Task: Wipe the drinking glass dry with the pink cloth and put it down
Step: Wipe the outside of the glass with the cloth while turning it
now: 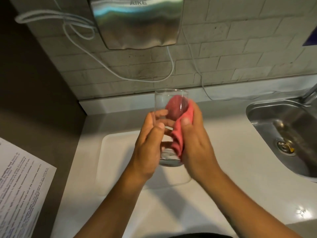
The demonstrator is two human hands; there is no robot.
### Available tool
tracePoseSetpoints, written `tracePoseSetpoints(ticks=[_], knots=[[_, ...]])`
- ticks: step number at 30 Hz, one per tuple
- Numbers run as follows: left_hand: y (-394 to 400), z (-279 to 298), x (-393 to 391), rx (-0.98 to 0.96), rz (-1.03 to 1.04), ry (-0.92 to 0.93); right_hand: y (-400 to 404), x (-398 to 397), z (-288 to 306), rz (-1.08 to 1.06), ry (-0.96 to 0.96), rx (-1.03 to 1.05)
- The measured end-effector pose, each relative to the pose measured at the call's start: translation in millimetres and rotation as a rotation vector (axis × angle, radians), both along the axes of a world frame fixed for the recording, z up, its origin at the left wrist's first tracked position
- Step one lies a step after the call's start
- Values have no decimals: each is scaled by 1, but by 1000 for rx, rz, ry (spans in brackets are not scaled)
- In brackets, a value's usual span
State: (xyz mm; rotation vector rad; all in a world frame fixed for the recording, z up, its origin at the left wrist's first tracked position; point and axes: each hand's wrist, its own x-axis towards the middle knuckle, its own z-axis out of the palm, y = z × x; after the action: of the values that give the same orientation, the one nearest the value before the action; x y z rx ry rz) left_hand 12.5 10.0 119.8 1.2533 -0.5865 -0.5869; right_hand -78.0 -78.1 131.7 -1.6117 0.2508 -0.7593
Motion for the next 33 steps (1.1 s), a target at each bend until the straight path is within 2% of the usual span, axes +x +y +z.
tracePoseSetpoints(ticks=[3, 8, 10, 12, 16, 21, 23, 28, 31, 33], knots=[[-1, 4, -4, -73, -26, 107, -7, 5, 8, -55, -53, 40], [-1, 3, -18, 92, 173, -176, 1, 5, -5, -148, -64, 38], [4, -1, -23, 124, 246, -227, 0, 7, -6, -177, -44, 57], [8, -1, -25, 157, 232, -244, 1, 6, -8, -172, -25, 77], [9, -4, -23, 164, 226, -186, 7, -2, -13, -50, 20, 63], [8, 1, -10, 93, 224, -60, 21, -23, -35, 47, 98, -157], [7, 2, -5, 62, 196, -18, 21, -25, -36, 49, 106, -177], [1, -6, -12, 34, 79, -12, -6, -3, -4, -8, 7, 2], [-2, -7, -8, 54, 142, -40, -4, -2, -4, 18, 41, -33], [-3, -3, 5, 50, 199, -48, 9, -7, -20, 44, 134, -165]])
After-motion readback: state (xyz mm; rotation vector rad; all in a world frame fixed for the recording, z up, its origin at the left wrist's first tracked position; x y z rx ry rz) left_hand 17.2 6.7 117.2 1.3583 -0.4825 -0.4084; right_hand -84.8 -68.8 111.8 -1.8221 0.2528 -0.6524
